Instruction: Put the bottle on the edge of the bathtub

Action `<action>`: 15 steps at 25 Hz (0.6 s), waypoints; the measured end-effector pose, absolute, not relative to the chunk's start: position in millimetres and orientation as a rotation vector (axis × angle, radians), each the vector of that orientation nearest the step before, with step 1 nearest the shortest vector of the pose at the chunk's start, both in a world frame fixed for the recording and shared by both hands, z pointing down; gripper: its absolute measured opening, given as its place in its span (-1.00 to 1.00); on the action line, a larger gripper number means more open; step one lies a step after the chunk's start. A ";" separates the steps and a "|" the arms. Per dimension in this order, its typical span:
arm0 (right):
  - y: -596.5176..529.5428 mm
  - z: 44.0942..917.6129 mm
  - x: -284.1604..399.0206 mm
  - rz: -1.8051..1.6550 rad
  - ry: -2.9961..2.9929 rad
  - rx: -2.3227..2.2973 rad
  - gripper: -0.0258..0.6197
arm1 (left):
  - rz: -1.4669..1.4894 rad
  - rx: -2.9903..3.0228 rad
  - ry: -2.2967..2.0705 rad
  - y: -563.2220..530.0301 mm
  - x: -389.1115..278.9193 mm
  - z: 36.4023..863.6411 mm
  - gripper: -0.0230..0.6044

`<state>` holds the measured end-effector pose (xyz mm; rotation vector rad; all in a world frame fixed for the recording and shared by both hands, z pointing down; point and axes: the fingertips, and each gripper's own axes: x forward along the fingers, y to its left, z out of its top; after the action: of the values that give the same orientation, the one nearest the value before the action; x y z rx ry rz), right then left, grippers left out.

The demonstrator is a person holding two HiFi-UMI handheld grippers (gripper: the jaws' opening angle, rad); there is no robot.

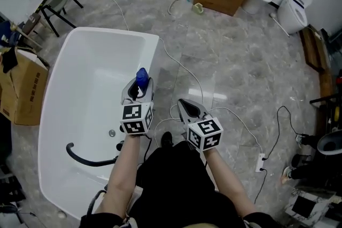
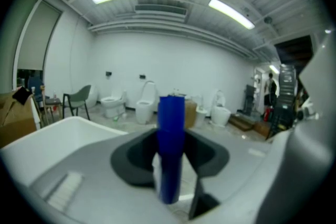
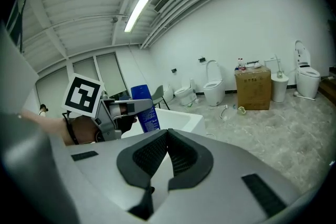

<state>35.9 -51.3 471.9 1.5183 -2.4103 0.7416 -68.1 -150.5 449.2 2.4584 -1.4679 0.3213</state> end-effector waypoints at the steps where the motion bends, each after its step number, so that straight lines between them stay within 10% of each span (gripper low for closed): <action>1: -58.1 473.0 35.9 0.744 -2.410 1.511 -0.91 | 0.321 2.459 -1.469 -158.8 -66.8 449.3 -0.42; 15: -181.1 493.9 59.0 0.783 -2.439 1.340 -0.91 | 0.339 2.346 -1.555 -289.4 -48.1 480.5 -0.42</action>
<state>59.0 -181.1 493.9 1.3397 -2.4387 0.7835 -48.1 -289.4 480.5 2.3460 -1.5552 0.3391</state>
